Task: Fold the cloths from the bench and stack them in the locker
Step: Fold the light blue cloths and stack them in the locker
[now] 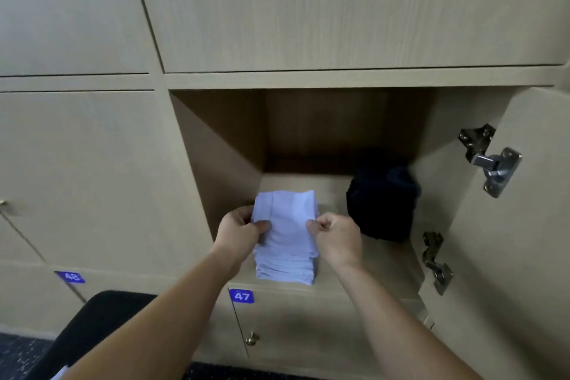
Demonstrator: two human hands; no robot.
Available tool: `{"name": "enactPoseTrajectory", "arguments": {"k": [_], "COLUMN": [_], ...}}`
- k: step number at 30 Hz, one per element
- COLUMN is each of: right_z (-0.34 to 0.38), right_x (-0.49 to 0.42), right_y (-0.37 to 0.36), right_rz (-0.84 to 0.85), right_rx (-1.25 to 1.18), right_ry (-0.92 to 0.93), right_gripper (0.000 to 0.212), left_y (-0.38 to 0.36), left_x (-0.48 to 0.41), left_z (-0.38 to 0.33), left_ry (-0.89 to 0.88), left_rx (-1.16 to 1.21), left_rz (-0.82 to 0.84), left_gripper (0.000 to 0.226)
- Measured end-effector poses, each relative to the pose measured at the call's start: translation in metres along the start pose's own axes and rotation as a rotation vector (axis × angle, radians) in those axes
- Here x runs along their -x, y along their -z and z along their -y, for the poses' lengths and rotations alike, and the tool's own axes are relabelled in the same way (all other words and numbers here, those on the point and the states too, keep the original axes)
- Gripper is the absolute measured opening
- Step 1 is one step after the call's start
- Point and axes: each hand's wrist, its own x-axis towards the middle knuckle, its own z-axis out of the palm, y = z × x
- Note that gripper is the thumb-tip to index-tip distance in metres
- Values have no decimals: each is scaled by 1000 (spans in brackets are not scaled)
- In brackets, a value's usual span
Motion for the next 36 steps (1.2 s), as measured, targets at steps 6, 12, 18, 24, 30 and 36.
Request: {"name": "enactPoseTrajectory", "arguments": {"k": [6, 12, 18, 24, 30, 36], "right_z": [3, -11, -23, -28, -16, -24], "right_x": [-44, -47, -46, -40, -47, -49], "right_y": [-10, -21, -27, -30, -28, -42], "right_rz": [-4, 5, -3, -43, 29, 440], "right_rx": [40, 66, 111, 157, 476, 615], "right_ry": [-40, -132, -187, -133, 399, 299], "right_gripper": [20, 26, 19, 16, 42, 62], "left_y": [-6, -10, -13, -14, -14, -18], "left_x": [-51, -64, -68, -67, -70, -78], "left_z": [0, 14, 26, 34, 30, 41], "left_ry": [-51, -70, -77, -92, -424, -405], "left_rx": [-87, -124, -131, -208, -681, -1040], "left_rz": [-33, -8, 22, 16, 24, 311], "left_gripper": [15, 24, 28, 29, 42, 53]}}
